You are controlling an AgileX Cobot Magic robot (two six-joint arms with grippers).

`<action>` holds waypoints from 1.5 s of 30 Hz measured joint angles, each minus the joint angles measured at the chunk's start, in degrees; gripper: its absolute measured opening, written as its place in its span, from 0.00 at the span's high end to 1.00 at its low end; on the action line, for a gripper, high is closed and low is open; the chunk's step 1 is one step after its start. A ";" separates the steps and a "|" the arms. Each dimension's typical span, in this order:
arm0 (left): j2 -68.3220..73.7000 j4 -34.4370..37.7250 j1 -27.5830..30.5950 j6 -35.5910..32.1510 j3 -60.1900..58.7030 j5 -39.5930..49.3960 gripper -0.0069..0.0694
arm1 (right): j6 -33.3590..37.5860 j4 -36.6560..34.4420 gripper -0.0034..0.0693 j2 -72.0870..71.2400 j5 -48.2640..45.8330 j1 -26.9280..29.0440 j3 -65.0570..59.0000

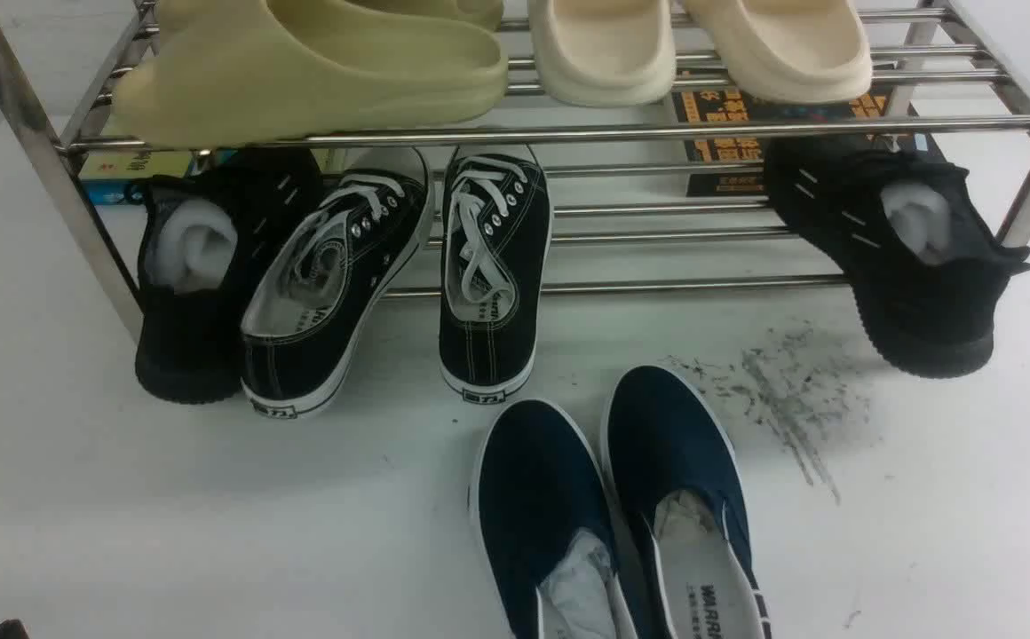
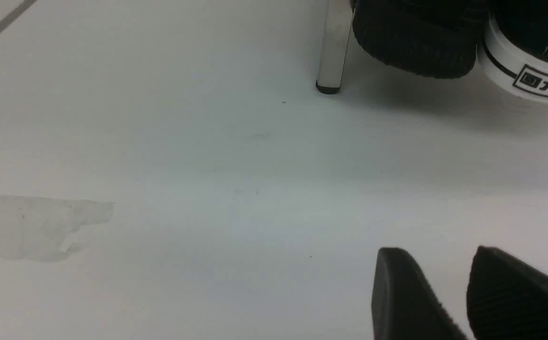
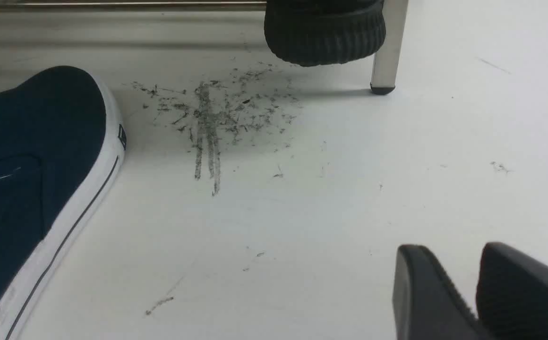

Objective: Take the shoes off the shelf with your hand on the white table.
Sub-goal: 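Grasp a shoe standing on the lower shelf of the shoe rack with the left gripper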

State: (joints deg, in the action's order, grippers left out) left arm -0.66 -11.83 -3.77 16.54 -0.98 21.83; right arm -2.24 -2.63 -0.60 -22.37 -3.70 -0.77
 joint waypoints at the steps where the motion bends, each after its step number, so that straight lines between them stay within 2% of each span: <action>1: 0.00 0.00 0.00 0.00 0.00 0.00 0.59 | 0.00 0.00 0.67 0.00 0.00 0.00 0.00; 45: 0.00 -0.60 0.00 0.00 0.00 0.00 0.59 | 0.00 0.00 0.63 0.00 0.00 0.00 0.00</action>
State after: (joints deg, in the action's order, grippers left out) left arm -0.66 -12.43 -3.77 16.54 -0.98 21.83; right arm -2.24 -2.63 -0.60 -22.37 -3.70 -0.77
